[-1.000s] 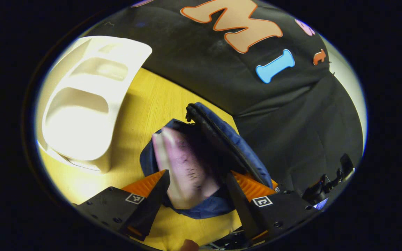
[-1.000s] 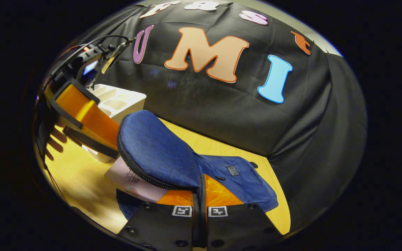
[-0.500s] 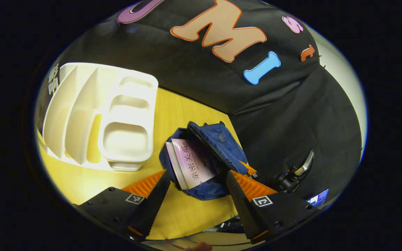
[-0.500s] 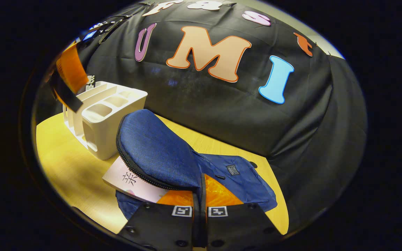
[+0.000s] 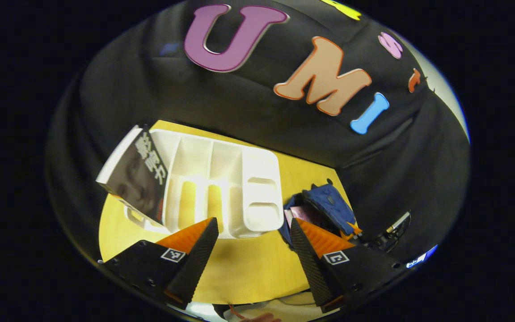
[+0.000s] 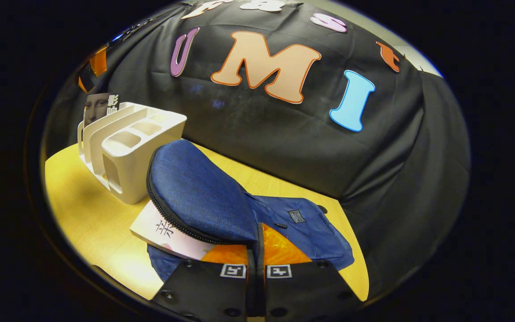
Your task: Open the schoolbag, grab two books from the bookshelf and put them into the schoolbag.
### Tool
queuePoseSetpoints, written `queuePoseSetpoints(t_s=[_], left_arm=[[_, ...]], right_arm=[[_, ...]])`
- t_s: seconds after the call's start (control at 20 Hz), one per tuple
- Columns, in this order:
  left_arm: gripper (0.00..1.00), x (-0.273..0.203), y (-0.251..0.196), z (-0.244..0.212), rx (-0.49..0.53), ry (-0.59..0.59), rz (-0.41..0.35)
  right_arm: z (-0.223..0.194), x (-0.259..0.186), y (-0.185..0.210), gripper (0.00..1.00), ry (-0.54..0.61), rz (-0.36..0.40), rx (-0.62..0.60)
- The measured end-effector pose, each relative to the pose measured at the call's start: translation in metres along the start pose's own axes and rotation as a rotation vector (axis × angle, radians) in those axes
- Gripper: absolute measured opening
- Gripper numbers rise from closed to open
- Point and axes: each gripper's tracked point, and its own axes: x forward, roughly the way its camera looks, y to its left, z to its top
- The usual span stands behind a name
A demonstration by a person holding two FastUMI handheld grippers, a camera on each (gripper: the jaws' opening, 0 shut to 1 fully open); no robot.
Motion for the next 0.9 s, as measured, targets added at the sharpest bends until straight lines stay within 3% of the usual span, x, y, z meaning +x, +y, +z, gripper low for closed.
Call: queuePoseSetpoints(t_s=[0.5, 0.65, 0.9], left_arm=[[0.95, -0.029, 0.122, 0.046, -0.158, 0.088, 0.206], [0.95, -0.024, 0.159, 0.051, -0.112, 0.120, 0.276], [0.95, 0.006, 0.175, 0.051, -0.078, 0.191, 0.294]], right_arm=[[-0.004, -0.002, 0.004, 0.03, 0.031, -0.028, 0.000], [-0.005, -0.002, 0.005, 0.03, 0.040, -0.038, 0.004], [-0.007, -0.004, 0.006, 0.05, 0.061, -0.059, -0.001]])
